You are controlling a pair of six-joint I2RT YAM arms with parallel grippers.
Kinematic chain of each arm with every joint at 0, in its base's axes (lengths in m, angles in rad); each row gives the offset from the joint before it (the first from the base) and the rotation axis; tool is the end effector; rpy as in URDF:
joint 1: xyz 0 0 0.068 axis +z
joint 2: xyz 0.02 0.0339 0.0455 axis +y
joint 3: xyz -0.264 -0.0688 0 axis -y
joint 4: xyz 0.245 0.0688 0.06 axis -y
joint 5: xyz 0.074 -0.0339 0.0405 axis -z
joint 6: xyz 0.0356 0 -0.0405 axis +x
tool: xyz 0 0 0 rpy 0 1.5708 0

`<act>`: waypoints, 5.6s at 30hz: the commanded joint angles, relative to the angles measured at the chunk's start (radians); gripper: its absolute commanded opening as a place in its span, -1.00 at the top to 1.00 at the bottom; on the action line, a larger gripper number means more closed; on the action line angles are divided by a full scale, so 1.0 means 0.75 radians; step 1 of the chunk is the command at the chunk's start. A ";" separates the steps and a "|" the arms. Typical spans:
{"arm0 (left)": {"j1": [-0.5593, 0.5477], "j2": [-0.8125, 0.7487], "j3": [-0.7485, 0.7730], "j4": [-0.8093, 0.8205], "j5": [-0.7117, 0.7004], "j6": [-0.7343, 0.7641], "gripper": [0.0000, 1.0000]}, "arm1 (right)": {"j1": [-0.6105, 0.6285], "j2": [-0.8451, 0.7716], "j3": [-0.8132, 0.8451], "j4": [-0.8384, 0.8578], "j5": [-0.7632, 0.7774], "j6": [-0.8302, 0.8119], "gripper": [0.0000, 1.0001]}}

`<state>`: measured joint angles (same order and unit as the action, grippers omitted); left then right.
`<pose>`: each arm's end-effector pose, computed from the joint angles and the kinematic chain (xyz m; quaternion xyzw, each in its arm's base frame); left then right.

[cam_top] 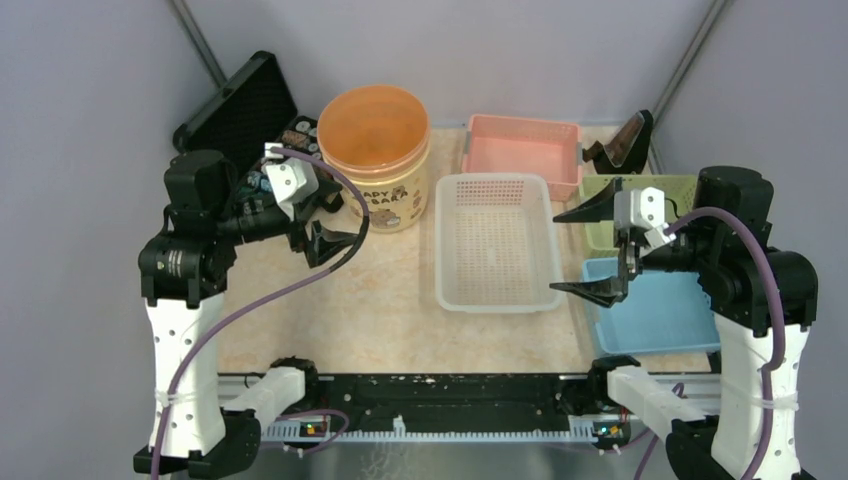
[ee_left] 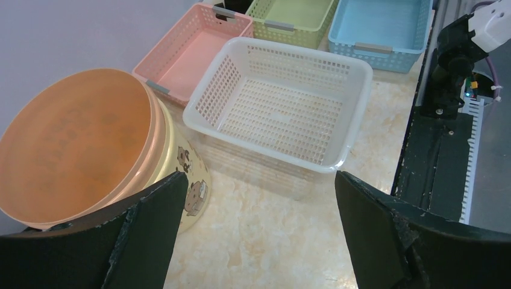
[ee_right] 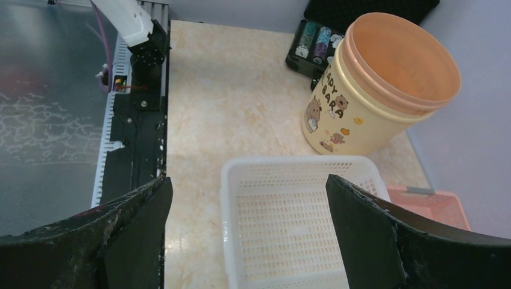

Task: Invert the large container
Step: Move the multiple containers to the center of the board, then turn the container upside down at the center of the board.

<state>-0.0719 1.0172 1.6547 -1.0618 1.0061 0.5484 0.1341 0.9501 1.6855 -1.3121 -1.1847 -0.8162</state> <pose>0.1247 -0.0391 0.4938 0.4736 0.6211 -0.2814 0.5573 0.0760 0.0435 0.4895 -0.5703 0.5267 0.3302 0.5370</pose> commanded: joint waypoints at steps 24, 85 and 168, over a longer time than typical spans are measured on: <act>0.001 -0.001 -0.443 0.192 -0.075 0.199 -0.98 | -0.002 -0.019 -0.184 0.223 0.171 0.042 -0.98; 0.022 -0.057 -0.929 0.493 -0.096 0.149 -0.98 | 0.604 0.067 -1.222 1.096 0.810 0.144 -0.72; -0.147 0.132 -1.072 0.739 -0.346 0.208 -0.98 | 0.700 0.035 -1.268 0.962 0.815 0.051 -0.62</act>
<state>-0.1844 1.1938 0.9478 -0.3813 0.7128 0.5995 0.6388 0.9714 0.7460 -0.6422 -0.5545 -0.7826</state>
